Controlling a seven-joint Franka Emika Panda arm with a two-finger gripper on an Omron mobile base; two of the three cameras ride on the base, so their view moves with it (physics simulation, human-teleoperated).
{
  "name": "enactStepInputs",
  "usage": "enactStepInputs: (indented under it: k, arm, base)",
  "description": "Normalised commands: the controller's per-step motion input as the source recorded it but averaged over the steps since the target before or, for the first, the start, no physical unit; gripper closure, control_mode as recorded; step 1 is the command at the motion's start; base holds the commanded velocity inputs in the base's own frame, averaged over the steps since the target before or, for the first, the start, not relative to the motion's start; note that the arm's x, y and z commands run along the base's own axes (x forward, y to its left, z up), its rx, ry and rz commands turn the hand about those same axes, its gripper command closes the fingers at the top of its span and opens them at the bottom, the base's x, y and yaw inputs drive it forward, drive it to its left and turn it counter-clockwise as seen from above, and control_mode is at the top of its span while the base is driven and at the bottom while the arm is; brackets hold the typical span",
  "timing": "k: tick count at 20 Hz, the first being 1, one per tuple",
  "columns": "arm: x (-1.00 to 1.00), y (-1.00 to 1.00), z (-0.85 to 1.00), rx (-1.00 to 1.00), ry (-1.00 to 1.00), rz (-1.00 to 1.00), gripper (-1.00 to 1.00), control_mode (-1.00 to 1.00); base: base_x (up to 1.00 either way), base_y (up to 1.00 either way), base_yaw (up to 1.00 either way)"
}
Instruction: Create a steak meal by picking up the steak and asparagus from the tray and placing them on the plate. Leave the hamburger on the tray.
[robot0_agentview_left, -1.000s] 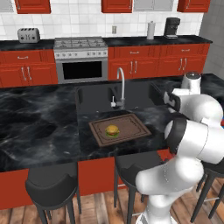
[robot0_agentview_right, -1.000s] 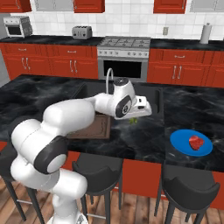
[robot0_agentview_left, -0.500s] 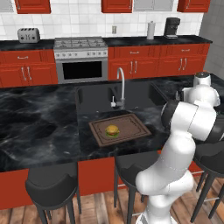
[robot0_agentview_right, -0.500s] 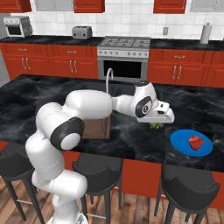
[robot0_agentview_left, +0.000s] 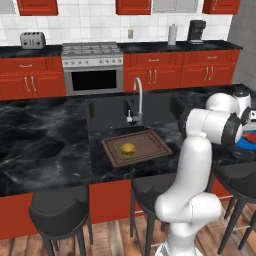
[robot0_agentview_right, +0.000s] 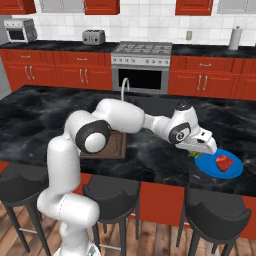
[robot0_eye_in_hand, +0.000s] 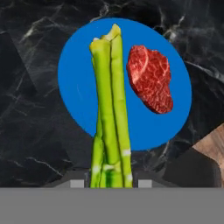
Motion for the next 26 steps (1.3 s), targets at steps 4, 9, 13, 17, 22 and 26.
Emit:
enactStepInputs:
  k: [4,9,13,17,22,26]
  arm:
    - [0.0,-0.44,-0.31,0.08,-0.04,0.0,1.0,-1.0]
    - [0.1,-0.36,-0.29,0.1,0.0,0.01,1.0,-1.0]
    - [0.28,-0.21,-0.28,0.08,0.0,0.04,1.0,-1.0]
    - [0.47,-0.12,-0.14,0.07,0.03,0.06,1.0,-1.0]
    - [0.38,-0.21,-0.16,0.07,0.05,0.07,1.0,-1.0]
    - [0.17,-0.24,-0.4,0.04,0.0,0.07,1.0,-1.0]
  base:
    - [0.0,0.0,0.0]
    - [0.0,0.0,0.0]
    - [0.0,0.0,0.0]
    - [0.0,0.0,0.0]
    - [0.0,0.0,0.0]
    - [0.0,0.0,0.0]
